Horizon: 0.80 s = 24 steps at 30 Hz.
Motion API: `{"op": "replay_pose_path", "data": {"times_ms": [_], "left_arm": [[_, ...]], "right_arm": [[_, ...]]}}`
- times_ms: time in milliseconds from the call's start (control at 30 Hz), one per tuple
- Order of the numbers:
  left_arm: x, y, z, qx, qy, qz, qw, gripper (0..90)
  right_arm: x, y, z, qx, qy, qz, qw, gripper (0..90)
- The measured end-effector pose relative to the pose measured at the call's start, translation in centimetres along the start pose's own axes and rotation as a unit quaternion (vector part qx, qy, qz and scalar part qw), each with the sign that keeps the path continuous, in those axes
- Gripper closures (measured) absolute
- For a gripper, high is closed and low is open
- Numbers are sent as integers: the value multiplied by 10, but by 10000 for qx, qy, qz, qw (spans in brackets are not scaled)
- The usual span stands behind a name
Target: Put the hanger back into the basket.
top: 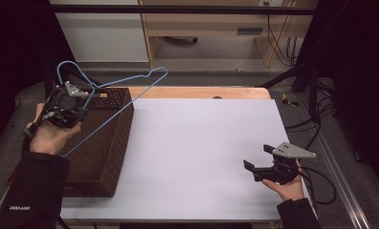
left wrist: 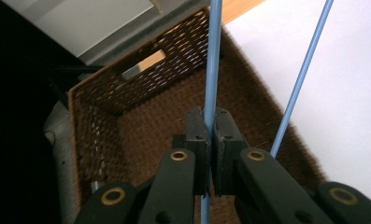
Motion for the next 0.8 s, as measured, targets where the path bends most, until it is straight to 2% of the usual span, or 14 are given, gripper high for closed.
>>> {"op": "replay_pose_path", "data": {"times_ms": [167,333,800], "left_arm": [[13,-4,14,-156,37,160,9997,869],[28,-7,29,-233,224,209,9993,869],[67,-25,55,-447,423,635,9961,869]], "right_arm": [[0,-1,0,3,-12,9,10000,54],[0,-1,1,-5,-21,5,10000,54],[1,-2,1,0,-20,44,10000,53]]}}
Point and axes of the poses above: each handheld gripper's, and its own axes: y roughly backward along the jaws, x roughly out of its underside, z roughly to its left, the point moved 8 cm from there along -y, roughly forward along the jaws, and after that the axes turned 2 degrees about -y, right-handed, at the moved point
